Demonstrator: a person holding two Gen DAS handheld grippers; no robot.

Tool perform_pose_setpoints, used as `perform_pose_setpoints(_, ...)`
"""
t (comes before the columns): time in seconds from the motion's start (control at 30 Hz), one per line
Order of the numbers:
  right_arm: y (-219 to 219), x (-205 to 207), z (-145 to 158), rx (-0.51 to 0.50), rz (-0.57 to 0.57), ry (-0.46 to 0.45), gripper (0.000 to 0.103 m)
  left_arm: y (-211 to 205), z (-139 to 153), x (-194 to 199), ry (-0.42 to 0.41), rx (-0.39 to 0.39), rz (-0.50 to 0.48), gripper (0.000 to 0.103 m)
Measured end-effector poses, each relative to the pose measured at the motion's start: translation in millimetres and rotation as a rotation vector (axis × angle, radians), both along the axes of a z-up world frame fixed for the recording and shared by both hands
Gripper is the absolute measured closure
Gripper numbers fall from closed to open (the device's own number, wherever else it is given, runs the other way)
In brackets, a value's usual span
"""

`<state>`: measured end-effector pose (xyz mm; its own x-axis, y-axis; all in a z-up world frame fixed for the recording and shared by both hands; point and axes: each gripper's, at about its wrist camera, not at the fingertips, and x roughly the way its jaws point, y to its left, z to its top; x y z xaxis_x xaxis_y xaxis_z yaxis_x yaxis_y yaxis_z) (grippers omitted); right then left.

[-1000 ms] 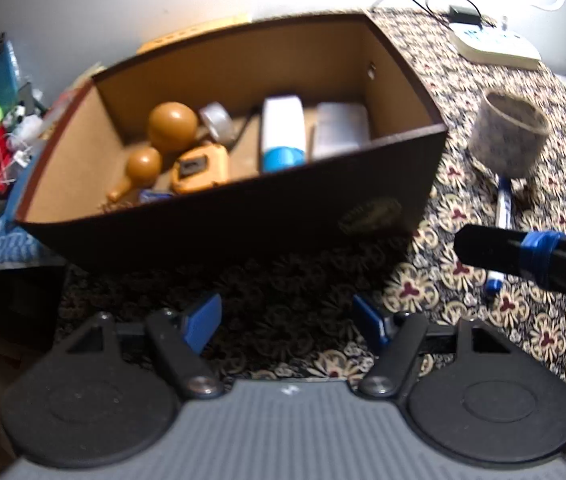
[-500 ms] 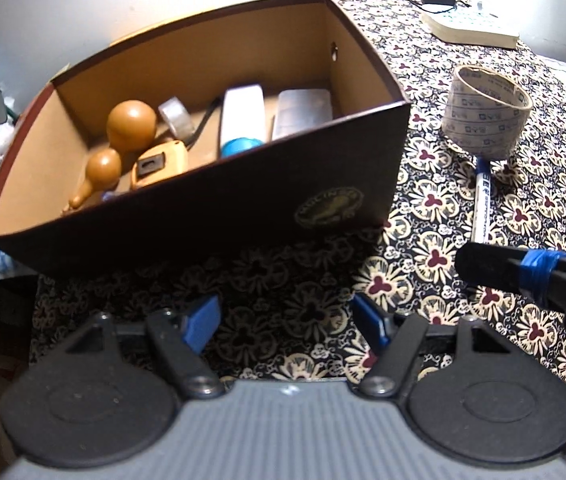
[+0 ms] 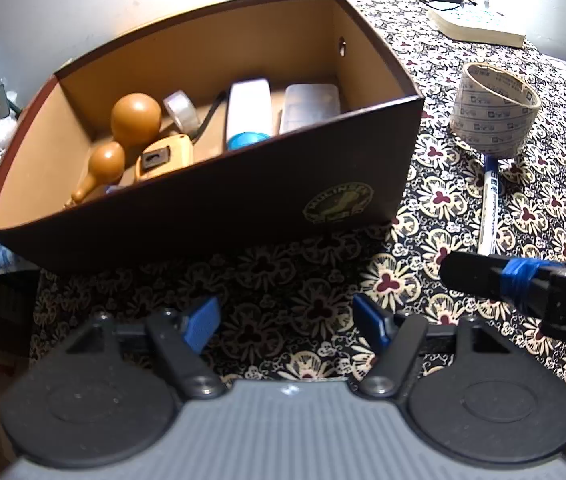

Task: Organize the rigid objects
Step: 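Move the left gripper toward the brown packing-tape roll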

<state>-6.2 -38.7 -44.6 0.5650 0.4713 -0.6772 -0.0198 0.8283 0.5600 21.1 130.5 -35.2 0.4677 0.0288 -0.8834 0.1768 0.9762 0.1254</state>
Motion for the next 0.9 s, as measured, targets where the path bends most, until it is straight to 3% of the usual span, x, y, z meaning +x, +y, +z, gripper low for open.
perform_pose_setpoints(0.5,-20.8,-0.5,-12.7,0.031,-0.006,0.051,0.084,-16.0,-3.2,3.7,0.01,-0.008,-0.032,0.031)
perform_pose_setpoints(0.9,-60.3,-7.2,-16.6,0.032,-0.033,0.066,0.084,-54.1,-4.0,-1.6,0.004,-0.014,-0.078,0.031)
